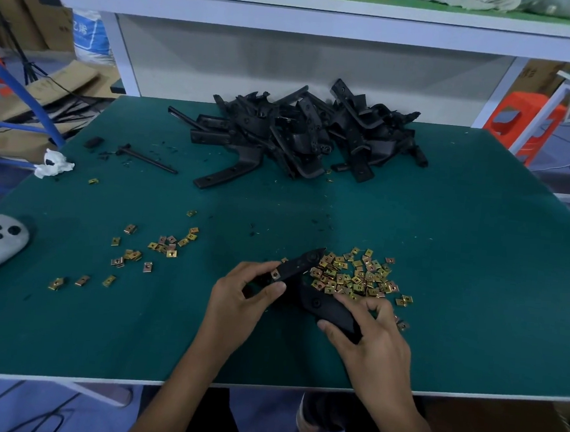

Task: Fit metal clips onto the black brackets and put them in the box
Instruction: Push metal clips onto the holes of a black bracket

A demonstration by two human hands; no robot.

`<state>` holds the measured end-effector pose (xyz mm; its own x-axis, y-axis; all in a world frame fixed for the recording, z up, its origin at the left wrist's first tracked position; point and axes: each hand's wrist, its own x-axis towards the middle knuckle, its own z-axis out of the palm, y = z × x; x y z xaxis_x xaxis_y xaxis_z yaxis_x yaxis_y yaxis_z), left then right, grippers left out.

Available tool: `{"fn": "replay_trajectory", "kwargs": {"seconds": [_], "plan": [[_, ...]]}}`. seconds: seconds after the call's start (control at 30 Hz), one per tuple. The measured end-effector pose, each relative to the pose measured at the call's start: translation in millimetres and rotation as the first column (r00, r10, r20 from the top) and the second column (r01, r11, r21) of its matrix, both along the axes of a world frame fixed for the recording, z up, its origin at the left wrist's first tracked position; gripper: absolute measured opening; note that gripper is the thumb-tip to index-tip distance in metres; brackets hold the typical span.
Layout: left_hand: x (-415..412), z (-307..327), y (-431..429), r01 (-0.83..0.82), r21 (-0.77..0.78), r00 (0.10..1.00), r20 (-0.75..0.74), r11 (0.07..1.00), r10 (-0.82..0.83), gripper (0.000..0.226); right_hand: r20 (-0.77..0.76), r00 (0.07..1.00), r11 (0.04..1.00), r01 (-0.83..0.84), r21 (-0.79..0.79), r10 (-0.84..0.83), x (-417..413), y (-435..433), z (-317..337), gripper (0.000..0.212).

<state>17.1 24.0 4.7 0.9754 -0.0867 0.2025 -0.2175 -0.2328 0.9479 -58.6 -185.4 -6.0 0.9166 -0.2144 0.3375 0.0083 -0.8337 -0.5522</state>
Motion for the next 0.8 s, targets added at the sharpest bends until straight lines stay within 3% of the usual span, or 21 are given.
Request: {"fn": "replay_trajectory", "kwargs": {"seconds": [0.2, 0.27, 0.37, 0.47, 0.63, 0.8], "plan": [[4, 0, -1, -0.088, 0.031, 0.995, -0.051, 0.996, 0.089, 0.025, 0.023, 0.993, 0.956, 0.102, 0.274, -0.112, -3, -3, 8, 0.054], [9, -1, -4, -0.114, 0.190, 0.993, -0.011, 0.975, 0.118, 0.026, 0.023, 0.990, 0.936, 0.122, 0.331, -0.137, -3, -4, 11, 0.056], [19, 2, -16, -0.044, 0.489, 0.997, 0.077, 0.871, 0.007, 0.033, 0.013, 0.991, 0.935, 0.124, 0.333, -0.136, -2, -4, 12, 0.057], [29, 7, -22, -0.034, 0.628, 0.996, 0.083, 0.778, -0.023, 0.034, 0.003, 0.991, 0.930, 0.128, 0.345, -0.137, -2, -4, 11, 0.058], [26, 2, -14, -0.072, 0.566, 0.995, 0.096, 0.821, 0.021, 0.015, 0.006, 0.993, 0.940, 0.112, 0.324, -0.120, -3, -5, 9, 0.058], [20, 0, -13, -0.116, 0.526, 0.991, 0.115, 0.843, 0.065, 0.012, 0.026, 0.992, 0.951, 0.109, 0.288, -0.122, -2, -3, 5, 0.055]]}}
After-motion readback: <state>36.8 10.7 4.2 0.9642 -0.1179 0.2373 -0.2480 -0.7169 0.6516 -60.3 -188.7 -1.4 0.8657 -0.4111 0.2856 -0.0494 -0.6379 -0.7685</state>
